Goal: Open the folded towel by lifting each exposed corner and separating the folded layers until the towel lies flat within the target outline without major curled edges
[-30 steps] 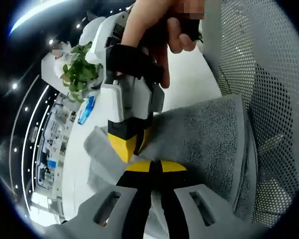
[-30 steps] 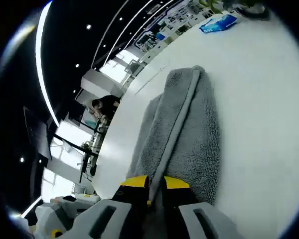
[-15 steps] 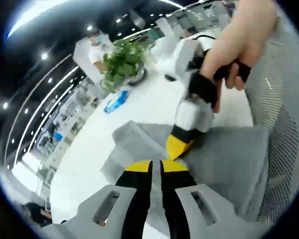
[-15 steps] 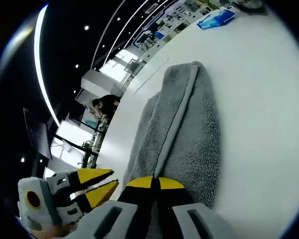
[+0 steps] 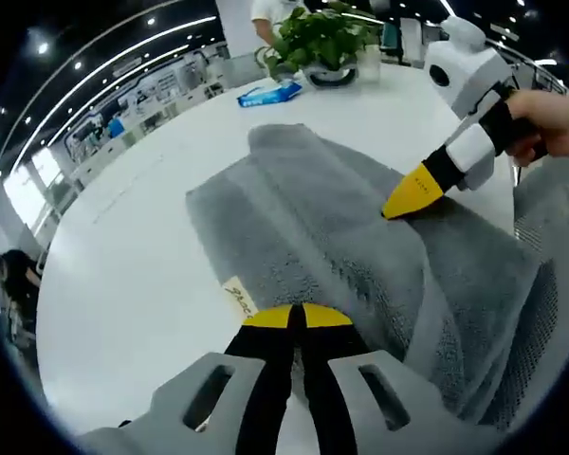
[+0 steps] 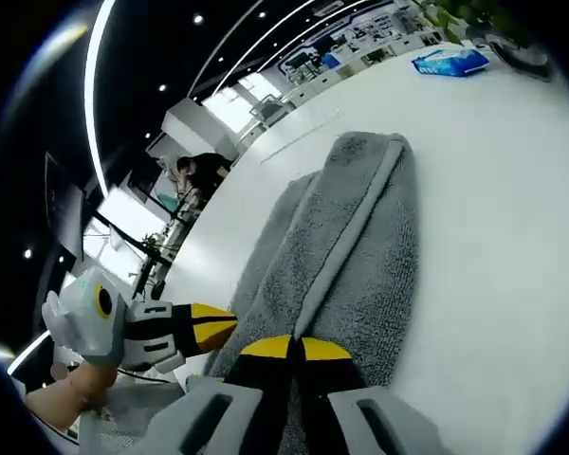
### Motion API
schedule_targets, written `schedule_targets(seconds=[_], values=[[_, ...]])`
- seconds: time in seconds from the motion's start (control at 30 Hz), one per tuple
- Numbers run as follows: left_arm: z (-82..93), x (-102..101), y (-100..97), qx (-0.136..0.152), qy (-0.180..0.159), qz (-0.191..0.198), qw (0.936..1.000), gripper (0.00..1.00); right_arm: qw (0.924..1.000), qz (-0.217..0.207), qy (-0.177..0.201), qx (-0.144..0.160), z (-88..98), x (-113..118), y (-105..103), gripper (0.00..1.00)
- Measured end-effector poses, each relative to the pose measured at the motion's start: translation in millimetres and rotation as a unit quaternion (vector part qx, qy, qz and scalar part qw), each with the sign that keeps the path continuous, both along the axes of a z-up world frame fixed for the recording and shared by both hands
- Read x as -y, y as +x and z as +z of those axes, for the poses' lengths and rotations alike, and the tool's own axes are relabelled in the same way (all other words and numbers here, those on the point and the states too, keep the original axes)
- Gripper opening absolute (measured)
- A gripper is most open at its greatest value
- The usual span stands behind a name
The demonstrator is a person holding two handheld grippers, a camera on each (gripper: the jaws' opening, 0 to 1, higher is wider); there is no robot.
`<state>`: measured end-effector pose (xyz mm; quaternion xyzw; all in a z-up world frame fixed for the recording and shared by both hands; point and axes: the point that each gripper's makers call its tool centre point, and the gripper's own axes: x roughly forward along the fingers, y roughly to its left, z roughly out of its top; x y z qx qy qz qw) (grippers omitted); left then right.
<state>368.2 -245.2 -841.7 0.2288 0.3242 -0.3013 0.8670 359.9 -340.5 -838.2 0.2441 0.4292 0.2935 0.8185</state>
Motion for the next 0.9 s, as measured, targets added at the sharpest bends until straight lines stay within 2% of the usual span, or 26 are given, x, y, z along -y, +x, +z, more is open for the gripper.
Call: schedule_targets(seconds=[0.07,0.13,0.2,0.3,0.4,0.47,0.57,0.9], values=[[-1.0,-3.8,1.2,-0.023,-0.026,0.029,0.9990,0.00,1.0000,-0.002,-0.007,0.002,0.5,4.6,0.6,0.00],[-0.9,-7.5,2.1,-0.016,-0.016,0.026,0.9994,0.00,0.9997,-0.002,-0.023,0.008,-0.8,10.2,1.8,0.00],[0.1,-14.4,4.2,0.004,0.019,0.017,0.9997,0.00,0.9988,0.004,-0.044,0.020,-0.2,15.7,2.4,0.00],[0.0,-18.5,6.2,0.011,0.029,0.020,0.9993,0.00,0.9970,0.004,-0.071,0.030,-0.4,25.5,3.5,0.00],[-0.3,-30.2,10.5,0.009,0.032,0.044,0.9985,0.00,0.9963,0.002,-0.081,0.027,-3.7,31.1,5.1,0.00],[0.2,-42.7,13.1,0.017,0.055,0.059,0.9966,0.00,0.9961,0.003,-0.085,0.025,-5.3,30.5,3.7,0.00],[0.1,-56.2,16.3,0.016,0.057,0.083,0.9948,0.00,0.9897,0.023,-0.137,0.037,-12.9,39.1,2.7,0.00],[0.6,-98.0,20.4,0.009,0.067,0.159,0.9850,0.00,0.9877,0.023,-0.149,0.041,-14.1,45.5,2.8,0.00]])
